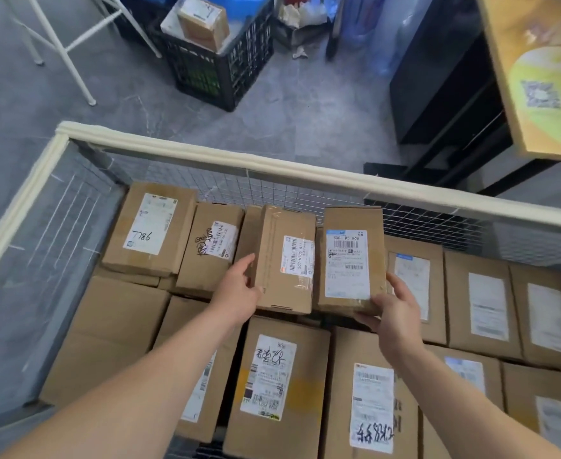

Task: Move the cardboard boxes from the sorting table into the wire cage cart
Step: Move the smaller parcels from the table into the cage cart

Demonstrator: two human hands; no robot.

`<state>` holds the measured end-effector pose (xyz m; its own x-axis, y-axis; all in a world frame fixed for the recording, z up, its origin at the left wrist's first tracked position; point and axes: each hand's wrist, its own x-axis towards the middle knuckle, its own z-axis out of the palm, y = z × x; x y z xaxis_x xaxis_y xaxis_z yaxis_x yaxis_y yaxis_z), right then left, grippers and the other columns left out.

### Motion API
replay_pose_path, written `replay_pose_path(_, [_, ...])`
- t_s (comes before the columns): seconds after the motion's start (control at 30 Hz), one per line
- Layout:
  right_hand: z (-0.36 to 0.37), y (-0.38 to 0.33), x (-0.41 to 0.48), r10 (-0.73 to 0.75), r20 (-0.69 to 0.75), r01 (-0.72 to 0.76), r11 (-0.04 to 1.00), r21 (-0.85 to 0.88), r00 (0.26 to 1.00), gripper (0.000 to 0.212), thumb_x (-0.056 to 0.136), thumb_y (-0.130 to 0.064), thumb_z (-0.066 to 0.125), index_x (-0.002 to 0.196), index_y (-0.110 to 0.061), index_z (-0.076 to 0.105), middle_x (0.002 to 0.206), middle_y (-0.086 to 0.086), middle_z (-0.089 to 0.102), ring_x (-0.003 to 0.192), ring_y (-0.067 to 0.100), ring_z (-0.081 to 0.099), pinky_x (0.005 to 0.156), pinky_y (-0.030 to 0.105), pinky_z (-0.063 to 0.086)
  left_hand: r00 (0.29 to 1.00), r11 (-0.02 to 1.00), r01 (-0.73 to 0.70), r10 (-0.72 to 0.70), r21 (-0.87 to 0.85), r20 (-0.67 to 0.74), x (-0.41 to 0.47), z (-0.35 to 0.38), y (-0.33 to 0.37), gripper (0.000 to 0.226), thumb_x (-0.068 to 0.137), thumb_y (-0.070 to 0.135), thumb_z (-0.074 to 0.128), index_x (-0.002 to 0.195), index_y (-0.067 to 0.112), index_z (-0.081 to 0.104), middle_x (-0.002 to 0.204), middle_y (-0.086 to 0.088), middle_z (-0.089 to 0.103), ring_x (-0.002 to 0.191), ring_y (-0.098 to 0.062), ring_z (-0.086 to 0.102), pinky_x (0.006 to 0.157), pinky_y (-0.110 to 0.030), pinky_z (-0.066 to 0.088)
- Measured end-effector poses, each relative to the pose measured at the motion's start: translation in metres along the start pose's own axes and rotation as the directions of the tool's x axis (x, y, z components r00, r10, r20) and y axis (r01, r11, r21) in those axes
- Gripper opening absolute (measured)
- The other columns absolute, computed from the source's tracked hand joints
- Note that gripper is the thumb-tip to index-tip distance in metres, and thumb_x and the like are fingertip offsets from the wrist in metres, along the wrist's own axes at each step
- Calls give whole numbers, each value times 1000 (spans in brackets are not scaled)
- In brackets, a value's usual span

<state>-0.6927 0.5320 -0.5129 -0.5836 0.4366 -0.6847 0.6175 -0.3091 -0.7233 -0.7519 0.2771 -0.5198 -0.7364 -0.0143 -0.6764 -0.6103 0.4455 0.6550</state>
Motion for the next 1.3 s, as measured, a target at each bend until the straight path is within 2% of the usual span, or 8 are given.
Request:
replay_pose_path(0.3, [10,18,11,5,12,-4,1000,-25,1000,52,101,1,44,130,-42,53,116,0,68,105,23,68,64,33,62,999,1000,25,-24,19,-48,17,4,-8,73,97,1,57,155,31,27,136,-4,56,114,-24,61,98,-44,55])
replay_pose_path(0.43, [19,29,14,26,-2,-26,994,-102,1000,55,101,-3,50,141,-41,50,116,-6,63,103,17,64,64,32,61,989,995,49,-37,84,-143,17,-1,-11,68,98,5,57,155,27,29,128,-1,61,113,-25,62,98,-44,54])
replay_pose_path(0.57, [22,37,11,-1,50,14,965,-262,999,57,100,-5,54,148,-35,46,116,-11,69,103,9,63,75,27,54,983,993,59,-40,102,-178,11,-5,-12,62,97,7,56,154,20,35,143,-9,56,128,-26,55,108,-40,44])
replay_pose_path(0.7, [24,32,5,15,106,21,944,-329,994,61,98,-1,53,153,-25,42,150,0,51,136,25,49,108,47,47,984,992,39,-18,117,-177,0,-14,-9,55,97,8,58,150,18,42,142,-8,56,125,-20,55,101,-33,41])
replay_pose_path(0.77, [25,27,1,6,130,41,935,-353,992,61,98,0,52,154,-23,40,154,0,45,142,27,42,113,49,42,986,991,21,1,132,-166,-6,-19,-6,52,97,8,58,147,18,45,142,-8,57,121,-18,55,99,-32,42])
replay_pose_path(1.1, [14,-19,-68,-97,133,147,880,-451,986,59,97,-4,56,152,-23,43,135,-14,58,123,7,54,101,30,46,993,923,-44,82,383,-82,-75,-55,15,56,99,17,56,152,22,38,152,0,46,126,-25,56,100,-38,50])
replay_pose_path(1.2, [10,-46,-100,-132,111,170,848,-502,985,61,96,-8,60,153,-20,42,151,-1,51,139,20,46,113,44,41,989,892,-105,139,440,-46,-101,-67,38,57,99,19,57,152,24,37,146,-1,52,113,-32,64,89,-42,56])
replay_pose_path(1.3, [6,-74,-134,-209,105,231,796,-559,972,62,96,-12,61,154,-20,39,155,1,45,141,20,44,109,38,40,980,856,-164,198,491,-18,-126,-78,65,57,98,21,58,151,25,38,134,-2,61,111,-33,65,87,-42,56])
